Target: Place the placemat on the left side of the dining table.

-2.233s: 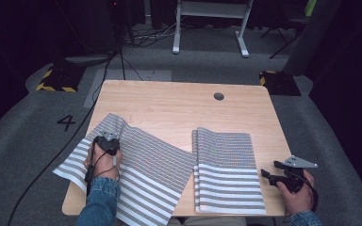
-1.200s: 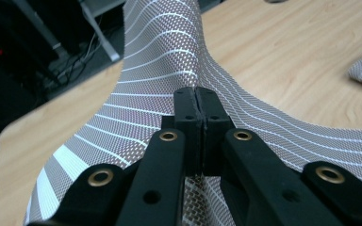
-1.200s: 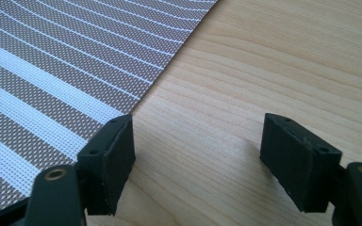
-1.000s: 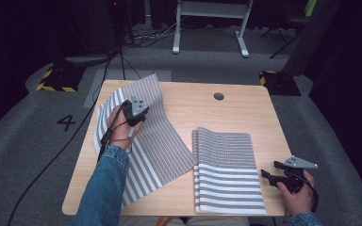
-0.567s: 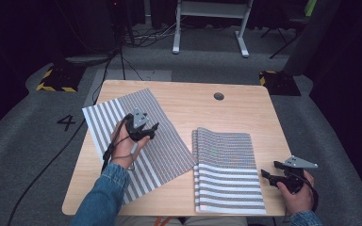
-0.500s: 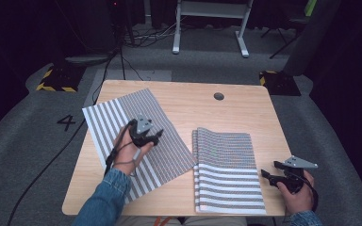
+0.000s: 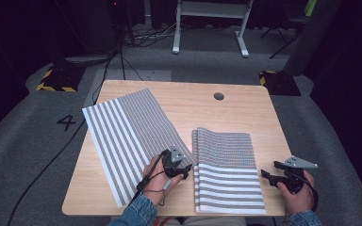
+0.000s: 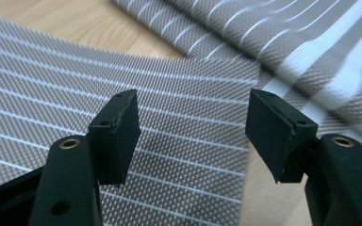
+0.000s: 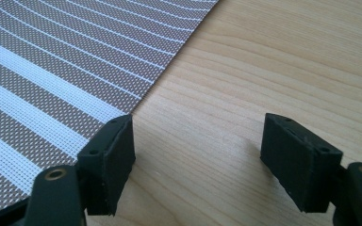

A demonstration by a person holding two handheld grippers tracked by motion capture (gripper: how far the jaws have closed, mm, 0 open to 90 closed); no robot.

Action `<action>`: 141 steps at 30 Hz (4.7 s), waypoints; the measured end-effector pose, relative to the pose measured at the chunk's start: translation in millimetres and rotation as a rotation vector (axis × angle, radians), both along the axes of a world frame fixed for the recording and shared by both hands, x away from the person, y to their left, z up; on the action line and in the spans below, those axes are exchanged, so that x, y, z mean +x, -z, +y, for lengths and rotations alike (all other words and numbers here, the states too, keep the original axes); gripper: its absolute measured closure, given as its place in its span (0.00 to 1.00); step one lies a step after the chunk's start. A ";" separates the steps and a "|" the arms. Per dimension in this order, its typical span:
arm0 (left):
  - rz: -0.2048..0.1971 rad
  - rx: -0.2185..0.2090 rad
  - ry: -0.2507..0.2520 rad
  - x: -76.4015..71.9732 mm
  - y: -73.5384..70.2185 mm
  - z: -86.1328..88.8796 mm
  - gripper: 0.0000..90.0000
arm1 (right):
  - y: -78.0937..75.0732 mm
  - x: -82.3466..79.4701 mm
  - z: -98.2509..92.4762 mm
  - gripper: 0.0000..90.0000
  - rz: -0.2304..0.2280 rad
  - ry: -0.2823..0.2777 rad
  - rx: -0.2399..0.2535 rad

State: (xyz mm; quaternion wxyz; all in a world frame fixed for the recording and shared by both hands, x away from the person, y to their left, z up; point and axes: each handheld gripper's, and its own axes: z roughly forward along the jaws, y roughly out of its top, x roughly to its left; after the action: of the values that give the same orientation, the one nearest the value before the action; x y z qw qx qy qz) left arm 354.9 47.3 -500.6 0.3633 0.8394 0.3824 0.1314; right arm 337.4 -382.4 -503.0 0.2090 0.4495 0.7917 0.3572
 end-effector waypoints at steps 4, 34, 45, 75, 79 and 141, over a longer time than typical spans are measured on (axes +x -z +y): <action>-0.019 0.021 -0.009 -0.9 -0.1 -1.3 0.43 | 0.0 -0.1 0.0 0.30 0.000 -0.001 0.000; -0.059 0.096 0.165 -41.3 -26.2 33.9 0.97 | 0.0 -0.4 0.2 0.30 0.000 -0.006 0.000; -0.084 0.200 0.351 -58.5 -29.2 81.7 0.97 | 0.0 -0.3 0.1 0.29 -0.001 -0.006 -0.002; -0.016 0.194 0.164 -84.4 -29.8 125.7 0.96 | 0.0 -0.3 0.1 0.29 -0.001 -0.006 -0.003; -0.020 0.208 0.167 -84.9 -29.9 123.6 0.95 | 0.1 -0.3 0.0 0.29 -0.001 -0.006 -0.003; -0.149 -0.028 -0.194 -35.3 -21.4 113.0 0.41 | 0.1 -0.3 0.2 0.29 -0.001 -0.005 -0.002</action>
State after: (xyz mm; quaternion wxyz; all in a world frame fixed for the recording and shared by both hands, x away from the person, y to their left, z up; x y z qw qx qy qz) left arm 319.6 160.3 -479.2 0.3881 0.7810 0.4357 0.2225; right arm 337.1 -382.2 -503.0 0.2087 0.4471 0.7931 0.3571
